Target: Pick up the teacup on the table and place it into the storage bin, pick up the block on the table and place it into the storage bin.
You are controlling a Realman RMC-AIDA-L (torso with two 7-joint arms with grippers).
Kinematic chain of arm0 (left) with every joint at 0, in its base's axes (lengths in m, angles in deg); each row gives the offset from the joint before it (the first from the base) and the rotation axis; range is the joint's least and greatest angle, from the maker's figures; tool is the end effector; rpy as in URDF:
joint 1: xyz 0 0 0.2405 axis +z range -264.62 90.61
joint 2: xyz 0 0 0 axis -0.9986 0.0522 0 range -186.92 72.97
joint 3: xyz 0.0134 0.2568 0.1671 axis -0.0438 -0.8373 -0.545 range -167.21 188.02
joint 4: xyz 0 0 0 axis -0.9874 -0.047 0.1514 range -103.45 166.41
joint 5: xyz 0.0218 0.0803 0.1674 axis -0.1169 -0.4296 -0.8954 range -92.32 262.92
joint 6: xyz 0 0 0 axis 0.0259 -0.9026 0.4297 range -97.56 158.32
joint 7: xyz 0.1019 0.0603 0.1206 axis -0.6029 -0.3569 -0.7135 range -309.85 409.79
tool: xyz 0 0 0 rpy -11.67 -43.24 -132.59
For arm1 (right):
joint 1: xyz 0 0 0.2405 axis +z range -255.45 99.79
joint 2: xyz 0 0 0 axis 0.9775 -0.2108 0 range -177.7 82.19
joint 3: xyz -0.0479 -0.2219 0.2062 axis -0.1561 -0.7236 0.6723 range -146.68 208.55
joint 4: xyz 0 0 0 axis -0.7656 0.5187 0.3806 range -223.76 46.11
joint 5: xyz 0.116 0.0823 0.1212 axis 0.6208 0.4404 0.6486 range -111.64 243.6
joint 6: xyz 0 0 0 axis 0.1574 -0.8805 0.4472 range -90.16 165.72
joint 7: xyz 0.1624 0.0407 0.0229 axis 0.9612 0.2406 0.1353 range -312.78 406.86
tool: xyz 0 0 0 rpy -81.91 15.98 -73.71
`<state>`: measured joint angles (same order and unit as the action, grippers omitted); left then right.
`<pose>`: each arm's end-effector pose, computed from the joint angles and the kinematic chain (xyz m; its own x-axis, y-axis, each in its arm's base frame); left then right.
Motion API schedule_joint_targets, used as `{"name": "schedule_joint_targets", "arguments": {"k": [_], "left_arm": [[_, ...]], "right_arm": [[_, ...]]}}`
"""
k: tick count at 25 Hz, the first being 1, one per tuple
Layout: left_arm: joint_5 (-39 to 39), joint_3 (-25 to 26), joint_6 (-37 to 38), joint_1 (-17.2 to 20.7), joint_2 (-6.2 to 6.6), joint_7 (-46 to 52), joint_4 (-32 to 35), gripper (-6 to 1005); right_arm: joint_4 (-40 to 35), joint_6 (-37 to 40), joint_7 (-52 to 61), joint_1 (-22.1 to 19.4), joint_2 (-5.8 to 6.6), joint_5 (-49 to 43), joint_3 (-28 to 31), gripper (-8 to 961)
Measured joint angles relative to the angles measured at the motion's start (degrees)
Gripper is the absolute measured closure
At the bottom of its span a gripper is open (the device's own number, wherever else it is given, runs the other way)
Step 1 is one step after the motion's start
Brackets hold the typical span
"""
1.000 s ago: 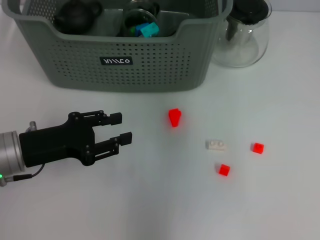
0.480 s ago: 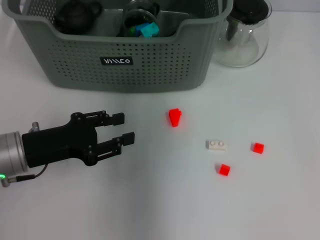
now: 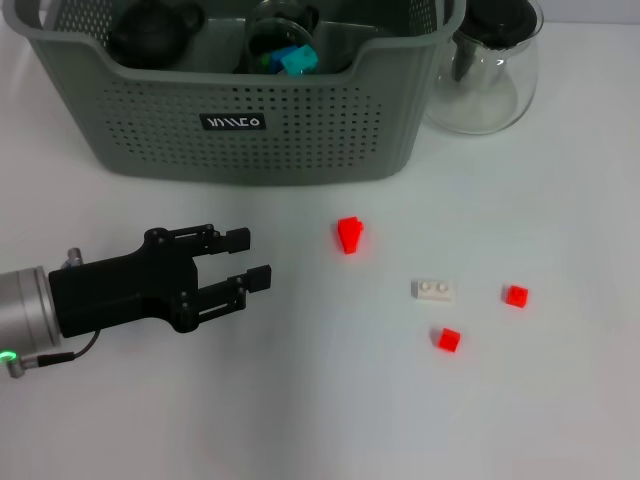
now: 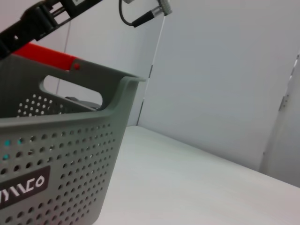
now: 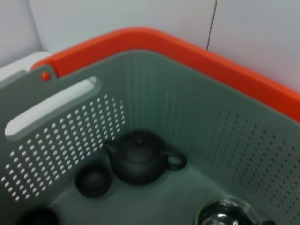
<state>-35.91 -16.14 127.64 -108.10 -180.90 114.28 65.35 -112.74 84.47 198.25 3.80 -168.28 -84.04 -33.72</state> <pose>-0.3080 0.2660 -0.0726 0.7250 0.3263 0.6065 0.4924 -0.8613 -0.1253 0.0266 0.5187 -0.1163 0.8461 -0.5189 -0.1216 -0.4981 -0.6887 -0.5269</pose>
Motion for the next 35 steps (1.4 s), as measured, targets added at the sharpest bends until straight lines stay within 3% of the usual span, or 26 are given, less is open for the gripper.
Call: {"name": "schedule_joint_targets", "arguments": {"k": [23, 28, 31, 32, 33, 34, 35], "left_arm": [[0.0, 0.0, -0.3, 0.1, -0.09, 0.0, 0.0, 459], [0.0, 0.0, -0.3, 0.1, -0.09, 0.0, 0.0, 459], [0.0, 0.1, -0.3, 0.1, -0.04, 0.0, 0.0, 459], [0.0, 0.1, -0.3, 0.1, -0.01, 0.1, 0.0, 459], [0.0, 0.1, -0.3, 0.1, -0.01, 0.1, 0.0, 459], [0.0, 0.1, -0.3, 0.1, 0.01, 0.1, 0.0, 459], [0.0, 0.1, -0.3, 0.1, -0.01, 0.2, 0.0, 459]], "right_arm": [[0.4, 1.0, -1.1, -0.8, -0.09, 3.8, -1.4, 501], [-0.8, 1.5, -1.2, -1.4, 0.02, 5.1, -1.2, 447], [-6.4, 4.0, -1.7, -4.2, 0.14, 7.3, -1.2, 426], [-10.7, 6.0, -2.3, -6.5, 0.13, 9.1, -1.2, 427], [-20.6, 9.9, -4.2, -11.8, 0.01, 14.2, -1.4, 427], [-20.6, 9.9, -4.2, -11.8, 0.01, 14.2, -1.4, 427], [-28.0, 12.3, -6.3, -16.4, 0.02, 19.4, -1.5, 427]]}}
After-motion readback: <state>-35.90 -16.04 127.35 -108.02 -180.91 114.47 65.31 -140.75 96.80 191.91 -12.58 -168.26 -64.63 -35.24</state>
